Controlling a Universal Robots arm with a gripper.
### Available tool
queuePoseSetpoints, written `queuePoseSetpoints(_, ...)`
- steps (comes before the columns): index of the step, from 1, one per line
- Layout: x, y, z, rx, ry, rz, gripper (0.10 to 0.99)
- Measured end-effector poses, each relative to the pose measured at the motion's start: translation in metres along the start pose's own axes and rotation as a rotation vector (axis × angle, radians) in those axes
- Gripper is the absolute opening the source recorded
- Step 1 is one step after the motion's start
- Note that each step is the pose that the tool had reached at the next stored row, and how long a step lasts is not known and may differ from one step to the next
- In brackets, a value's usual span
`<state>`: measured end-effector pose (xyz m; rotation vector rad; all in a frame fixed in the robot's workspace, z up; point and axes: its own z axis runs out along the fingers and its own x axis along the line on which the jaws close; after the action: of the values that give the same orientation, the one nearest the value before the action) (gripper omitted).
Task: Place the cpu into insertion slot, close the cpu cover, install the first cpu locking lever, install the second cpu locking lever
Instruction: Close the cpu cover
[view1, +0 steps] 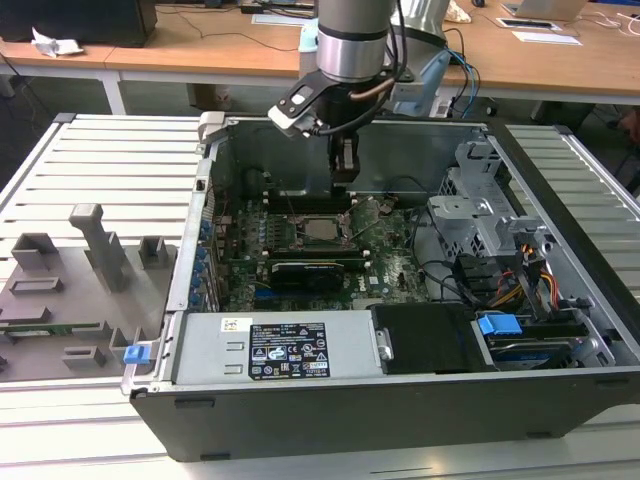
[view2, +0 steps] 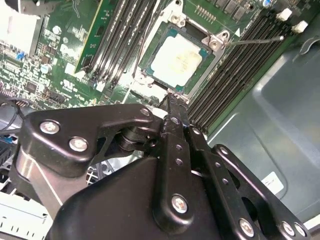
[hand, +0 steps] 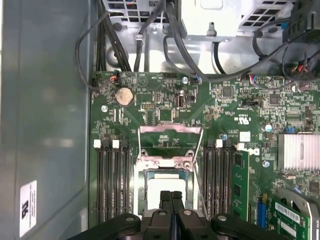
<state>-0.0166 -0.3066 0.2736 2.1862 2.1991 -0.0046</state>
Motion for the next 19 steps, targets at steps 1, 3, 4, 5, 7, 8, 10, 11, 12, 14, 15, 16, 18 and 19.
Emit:
queuePoseSetpoints(1,0.0005,0.0008,0.0,0.0,0.0,0.0,0.11)
queuePoseSetpoints(3,0.0017,0.004,0.0001,0.0,0.0,-0.001,0.11)
queuePoseSetpoints(4,0.0023,0.006,0.0001,0.0,0.0,-0.001,0.11)
queuePoseSetpoints(5,0.0025,0.0071,0.0001,0.0,0.0,-0.001,0.11)
queuePoseSetpoints(7,0.0032,0.0108,0.0002,0.0,0.0,-0.002,0.11)
queuePoseSetpoints(8,0.0036,0.0124,0.0003,0.0,0.0001,-0.002,0.11)
queuePoseSetpoints(10,0.0044,0.016,0.0003,0.0,0.0,-0.003,0.11)
queuePoseSetpoints(11,0.0051,0.019,0.0004,0.0,0.0001,-0.003,0.11)
queuePoseSetpoints(12,0.0058,0.0222,0.0004,0.0,0.0001,-0.004,0.11)
queuePoseSetpoints(14,0.0068,0.0256,0.0005,0.0,0.0,-0.004,0.11)
queuePoseSetpoints(15,0.0072,0.0272,0.0005,0.0,0.0,-0.005,0.11)
queuePoseSetpoints(16,0.0076,0.0284,0.0005,0.0,0.0001,-0.005,0.11)
queuePoseSetpoints(18,0.0083,0.0317,0.0005,0.0,0.0,-0.006,0.11)
queuePoseSetpoints(19,0.0086,0.0335,0.0006,0.0,0.0001,-0.006,0.11)
